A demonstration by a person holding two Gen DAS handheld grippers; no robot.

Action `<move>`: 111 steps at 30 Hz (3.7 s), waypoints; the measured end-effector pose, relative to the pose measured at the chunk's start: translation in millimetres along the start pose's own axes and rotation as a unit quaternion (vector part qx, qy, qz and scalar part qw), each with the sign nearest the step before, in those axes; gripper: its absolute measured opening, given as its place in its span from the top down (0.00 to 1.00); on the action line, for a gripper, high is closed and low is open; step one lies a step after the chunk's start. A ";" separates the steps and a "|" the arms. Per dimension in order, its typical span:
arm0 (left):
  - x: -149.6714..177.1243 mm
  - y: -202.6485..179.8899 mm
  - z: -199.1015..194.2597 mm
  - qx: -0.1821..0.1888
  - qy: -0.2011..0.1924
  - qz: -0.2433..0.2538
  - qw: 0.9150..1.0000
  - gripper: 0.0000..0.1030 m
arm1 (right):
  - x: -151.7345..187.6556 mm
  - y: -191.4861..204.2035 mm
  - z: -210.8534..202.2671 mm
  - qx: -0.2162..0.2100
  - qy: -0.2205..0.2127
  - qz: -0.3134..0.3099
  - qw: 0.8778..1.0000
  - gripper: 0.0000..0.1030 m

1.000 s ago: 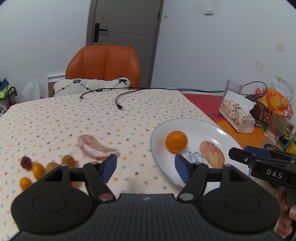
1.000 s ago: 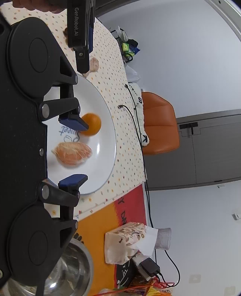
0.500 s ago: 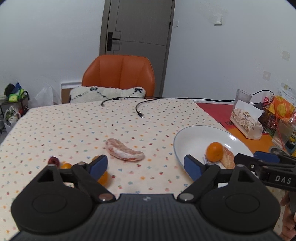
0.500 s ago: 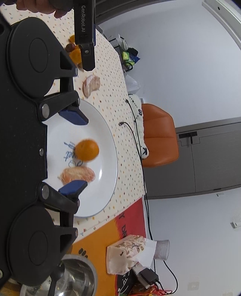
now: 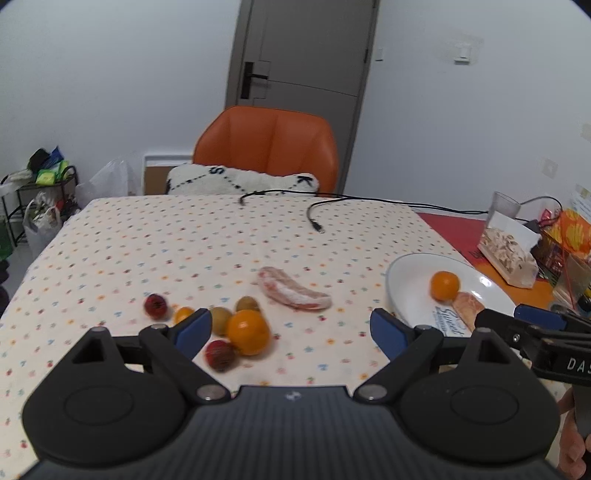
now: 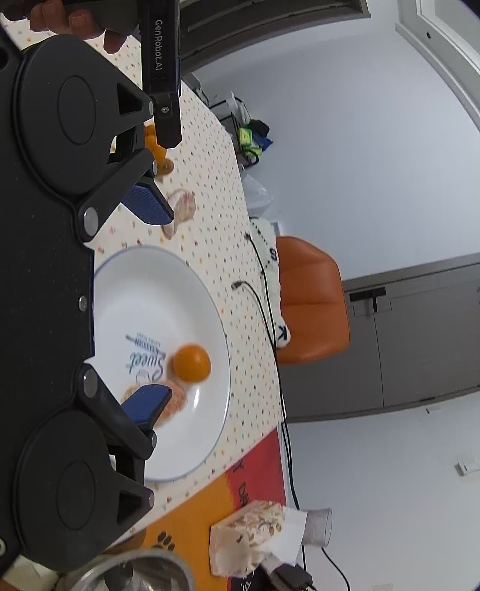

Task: Organize fruits
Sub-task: 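Withdraw both grippers from the plate back toward the remaining fruit, then grasp a small tangerine with the left gripper while the right gripper grasps a red plum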

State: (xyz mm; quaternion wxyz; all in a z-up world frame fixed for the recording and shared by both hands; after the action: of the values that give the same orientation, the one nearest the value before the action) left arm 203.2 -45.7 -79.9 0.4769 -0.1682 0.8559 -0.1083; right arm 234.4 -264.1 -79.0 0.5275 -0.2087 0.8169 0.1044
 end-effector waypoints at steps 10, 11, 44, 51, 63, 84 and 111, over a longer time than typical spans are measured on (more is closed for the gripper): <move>-13.5 45.3 -21.3 -0.027 -0.024 -0.024 0.999 0.11 | -8.4 32.6 8.1 -0.025 -0.002 -0.015 1.000 0.09; -14.2 49.2 -23.3 -0.029 -0.026 -0.025 0.999 0.11 | -9.3 36.2 8.8 -0.028 -0.002 -0.017 0.999 0.09; -9.2 123.2 -18.2 -0.054 -0.012 -0.064 0.996 0.15 | 2.5 126.1 53.4 -0.124 0.052 -0.045 0.990 0.33; -2.6 125.5 -8.7 -0.052 0.001 -0.061 0.997 0.25 | 8.5 138.4 64.1 -0.149 0.071 -0.042 0.985 0.52; -0.9 135.3 5.8 -0.048 0.021 -0.064 0.997 0.36 | 11.9 173.4 90.2 -0.187 0.093 -0.048 0.977 0.56; -2.1 122.7 32.8 -0.020 0.044 -0.063 0.997 0.49 | 7.6 177.6 109.4 -0.180 0.097 -0.047 0.978 0.77; -6.8 58.7 23.7 0.023 0.020 -0.031 0.999 0.78 | -1.1 107.4 60.9 -0.128 0.063 -0.006 0.990 0.77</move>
State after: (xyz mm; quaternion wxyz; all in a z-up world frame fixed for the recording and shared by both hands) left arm 215.9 10.4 -107.3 0.4603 -0.1811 0.8567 -0.1460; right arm 236.2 -144.3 -109.0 0.4443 -0.2854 0.8274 0.1914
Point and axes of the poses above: each gripper's, at about its wrist camera, not at the fingertips, and z roughly the way its jaws point, y to its left, x to its underside, the point moved 9 cm from there along z, roughly the way its jaws point, and after that the axes turned 14 degrees about -z, right-handed, at the moved point
